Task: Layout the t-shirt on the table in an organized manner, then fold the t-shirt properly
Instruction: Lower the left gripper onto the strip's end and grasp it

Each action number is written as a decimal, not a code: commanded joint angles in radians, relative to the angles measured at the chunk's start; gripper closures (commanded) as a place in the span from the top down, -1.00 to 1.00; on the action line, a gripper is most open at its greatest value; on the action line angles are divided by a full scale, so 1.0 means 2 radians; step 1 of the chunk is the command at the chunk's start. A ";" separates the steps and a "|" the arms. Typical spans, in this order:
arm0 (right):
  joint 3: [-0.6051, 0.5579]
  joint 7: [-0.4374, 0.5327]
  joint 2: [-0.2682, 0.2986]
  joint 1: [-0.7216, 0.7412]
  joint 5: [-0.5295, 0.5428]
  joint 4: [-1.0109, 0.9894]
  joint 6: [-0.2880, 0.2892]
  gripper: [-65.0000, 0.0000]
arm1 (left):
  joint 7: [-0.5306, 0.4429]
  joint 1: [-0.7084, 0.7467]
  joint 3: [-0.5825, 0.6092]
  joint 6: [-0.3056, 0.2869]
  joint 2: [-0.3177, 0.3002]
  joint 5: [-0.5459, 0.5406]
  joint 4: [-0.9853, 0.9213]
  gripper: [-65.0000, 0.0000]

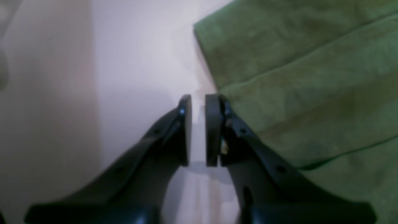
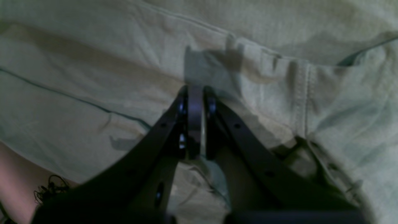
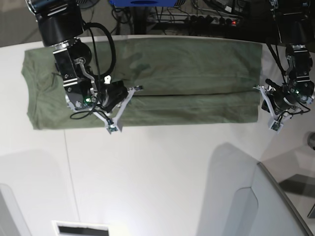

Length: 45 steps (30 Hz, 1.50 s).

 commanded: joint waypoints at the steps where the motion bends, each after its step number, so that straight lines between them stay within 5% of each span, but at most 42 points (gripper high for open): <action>1: 0.002 0.006 -0.001 0.009 0.005 0.007 0.002 -0.95 | -0.004 -0.008 -0.003 0.005 -0.006 -0.004 0.007 -0.73; 16: 0.002 0.006 -0.001 0.009 0.005 0.007 0.002 -0.95 | -0.003 -0.015 -0.002 0.005 0.002 -0.001 0.003 -0.69; 22: 0.002 0.006 -0.001 0.009 0.005 0.007 0.002 -0.95 | -0.003 -0.015 0.043 0.005 -0.004 -0.001 0.003 -0.09; 45: 0.002 0.006 -0.001 0.009 0.005 0.007 0.002 -0.95 | -0.003 -0.027 0.077 0.005 -0.017 0.000 -0.017 -0.09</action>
